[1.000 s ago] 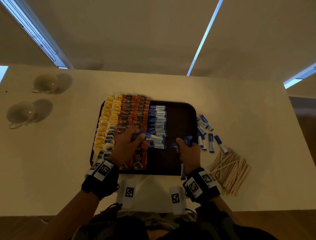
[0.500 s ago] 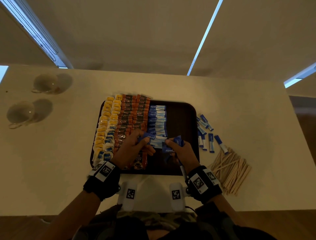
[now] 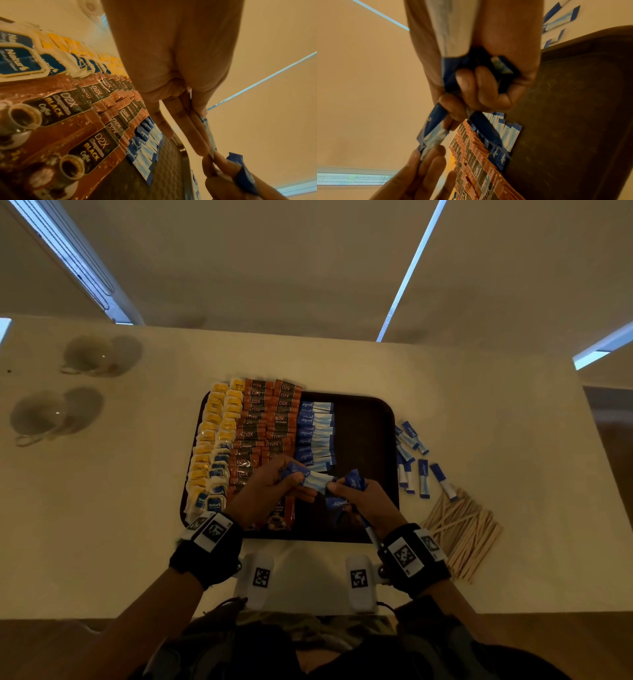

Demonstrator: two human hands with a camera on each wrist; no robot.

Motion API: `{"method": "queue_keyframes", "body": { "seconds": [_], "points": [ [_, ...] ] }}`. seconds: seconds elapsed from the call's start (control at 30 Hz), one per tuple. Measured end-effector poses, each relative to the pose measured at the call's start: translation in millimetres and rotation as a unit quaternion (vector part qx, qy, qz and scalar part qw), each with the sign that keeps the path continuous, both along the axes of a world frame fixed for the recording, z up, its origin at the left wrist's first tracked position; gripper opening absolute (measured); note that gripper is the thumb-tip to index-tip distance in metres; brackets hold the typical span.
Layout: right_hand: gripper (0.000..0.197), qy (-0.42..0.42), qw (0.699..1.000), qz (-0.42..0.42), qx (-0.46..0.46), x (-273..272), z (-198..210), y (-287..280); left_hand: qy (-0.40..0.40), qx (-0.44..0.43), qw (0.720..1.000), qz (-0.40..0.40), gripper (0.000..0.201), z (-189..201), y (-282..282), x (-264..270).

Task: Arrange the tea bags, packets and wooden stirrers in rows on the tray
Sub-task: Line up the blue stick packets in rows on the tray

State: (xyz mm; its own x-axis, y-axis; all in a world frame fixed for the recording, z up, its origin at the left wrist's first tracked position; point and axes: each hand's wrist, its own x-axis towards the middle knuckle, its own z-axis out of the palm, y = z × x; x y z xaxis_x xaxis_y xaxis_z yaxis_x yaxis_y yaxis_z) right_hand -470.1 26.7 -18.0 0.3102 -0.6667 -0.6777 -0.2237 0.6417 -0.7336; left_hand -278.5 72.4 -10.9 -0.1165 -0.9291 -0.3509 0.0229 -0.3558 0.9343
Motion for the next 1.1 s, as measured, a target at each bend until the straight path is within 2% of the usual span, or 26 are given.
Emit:
{"method": "queue_keyframes", "body": {
  "seconds": [0.1,0.17,0.3,0.53,0.67,0.77,1.1],
  "points": [
    [0.019,-0.006,1.000,-0.007,0.005,-1,-1,0,-0.006,0.009,1.000,0.000,0.015,-2,0,-1],
    [0.019,0.000,1.000,-0.006,0.008,-2,-5,-3,-0.042,0.023,0.999,0.010,0.022,-7,2,4],
    [0.016,0.073,0.996,0.038,0.030,-13,-16,-13,-0.119,0.022,0.989,0.080,0.024,-16,10,20],
    [0.013,0.148,0.984,0.082,0.053,-13,-38,-22,-0.131,0.035,0.983,0.120,0.014,-22,25,38],
    [0.027,0.179,0.976,0.108,0.056,-3,-50,-26,-0.140,0.035,0.983,0.110,0.018,-23,27,37],
    [0.040,0.194,0.975,0.088,0.055,1,-56,-27,-0.144,0.035,0.983,0.111,0.021,-24,27,36],
    [0.045,0.209,0.977,0.038,0.029,6,-63,-18,-0.161,0.026,0.981,0.102,0.028,-26,25,32]
  ]
}}
